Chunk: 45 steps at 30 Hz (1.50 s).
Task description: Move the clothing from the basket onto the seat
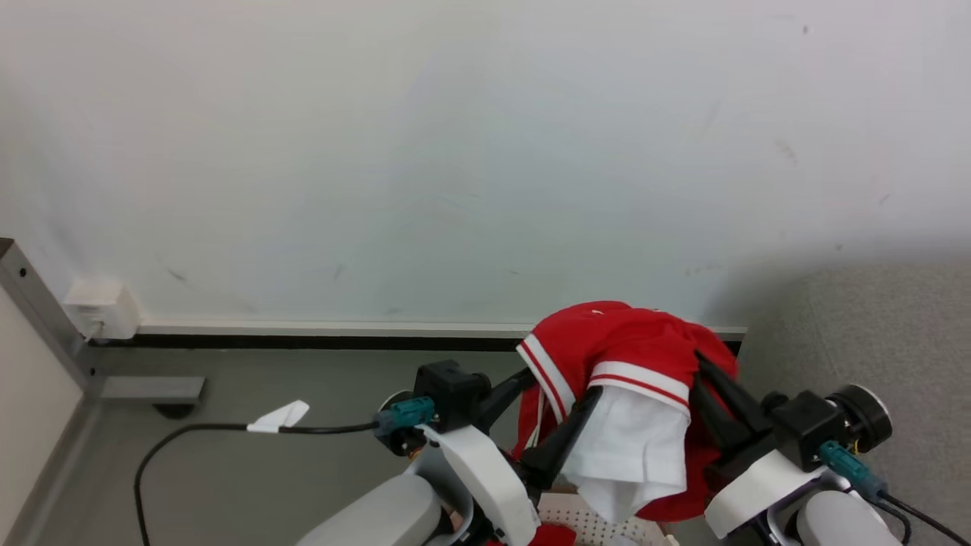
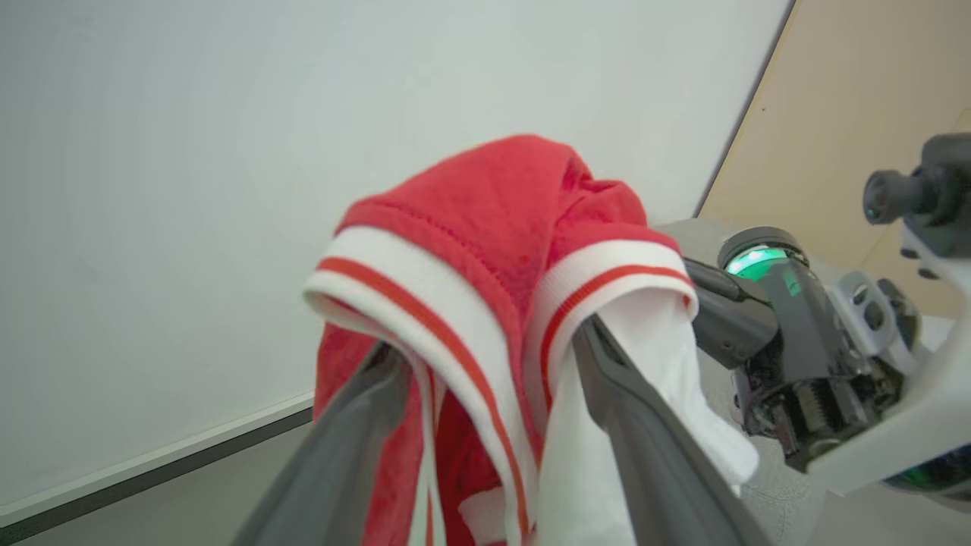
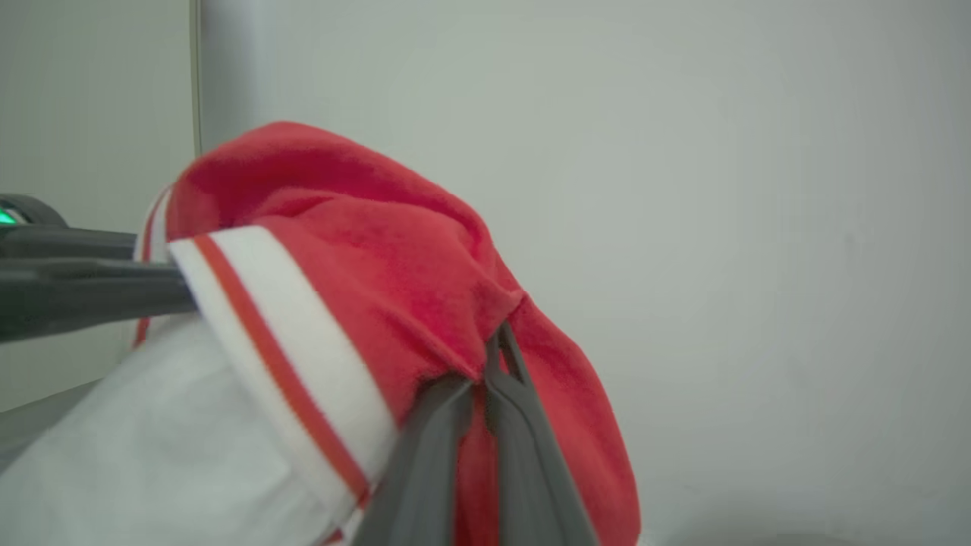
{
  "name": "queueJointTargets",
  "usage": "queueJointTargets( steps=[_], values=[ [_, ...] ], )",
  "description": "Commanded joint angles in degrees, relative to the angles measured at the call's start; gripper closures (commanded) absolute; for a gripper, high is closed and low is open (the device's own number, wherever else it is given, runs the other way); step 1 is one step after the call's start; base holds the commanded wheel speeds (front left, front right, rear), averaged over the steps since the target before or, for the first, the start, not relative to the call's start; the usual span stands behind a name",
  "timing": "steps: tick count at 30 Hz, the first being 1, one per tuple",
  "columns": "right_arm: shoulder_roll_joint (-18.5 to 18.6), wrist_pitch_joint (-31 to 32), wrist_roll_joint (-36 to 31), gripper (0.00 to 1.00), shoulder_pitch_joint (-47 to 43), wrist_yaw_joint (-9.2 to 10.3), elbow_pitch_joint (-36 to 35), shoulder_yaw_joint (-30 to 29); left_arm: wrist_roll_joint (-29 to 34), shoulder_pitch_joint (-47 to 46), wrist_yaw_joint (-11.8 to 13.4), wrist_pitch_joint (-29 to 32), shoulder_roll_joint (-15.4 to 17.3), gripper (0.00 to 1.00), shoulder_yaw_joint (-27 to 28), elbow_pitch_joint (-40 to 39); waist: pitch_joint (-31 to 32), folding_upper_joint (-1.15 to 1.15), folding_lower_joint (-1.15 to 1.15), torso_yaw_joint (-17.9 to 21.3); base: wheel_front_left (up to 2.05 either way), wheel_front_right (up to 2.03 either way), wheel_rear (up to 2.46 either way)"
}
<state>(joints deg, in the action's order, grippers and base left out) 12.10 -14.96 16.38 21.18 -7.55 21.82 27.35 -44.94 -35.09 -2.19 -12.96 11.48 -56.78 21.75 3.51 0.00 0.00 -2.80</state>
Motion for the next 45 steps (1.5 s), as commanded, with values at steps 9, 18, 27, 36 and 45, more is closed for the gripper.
queueJointTargets(
  steps=[9,18,27,36,45],
  values=[
    [1.62,-0.18,-0.40,1.00,-1.66,0.12,-4.57,-8.07,2.12,1.61,1.09,-1.74,1.40,0.00,1.22,-2.45,-1.62,0.00,0.00,7.84,0.00,0.00,0.00],
    [2.64,-0.18,-2.13,1.00,-3.57,0.12,-9.43,-12.80,6.76,1.46,1.56,-2.18,2.55,0.00,2.05,-4.25,-3.67,0.00,0.00,17.28,0.00,0.00,0.00],
    [1.24,-0.18,-2.14,1.00,-7.22,0.12,-13.20,-16.58,11.92,2.55,1.18,-2.18,2.67,0.00,4.67,-6.08,-5.09,0.00,0.00,24.61,0.00,0.00,0.00],
    [0.18,-0.18,-2.36,1.00,-8.11,0.12,-14.68,-17.85,14.39,4.20,0.17,-2.19,2.08,0.00,6.78,-5.83,-6.33,0.00,0.00,27.78,0.00,0.00,0.00],
    [-0.06,-0.18,-1.70,1.00,-0.66,0.12,-15.28,-21.49,16.79,-1.13,-1.20,-1.06,3.65,0.00,6.61,-7.61,-17.59,0.00,0.00,25.18,0.00,0.00,0.00]
  ],
)
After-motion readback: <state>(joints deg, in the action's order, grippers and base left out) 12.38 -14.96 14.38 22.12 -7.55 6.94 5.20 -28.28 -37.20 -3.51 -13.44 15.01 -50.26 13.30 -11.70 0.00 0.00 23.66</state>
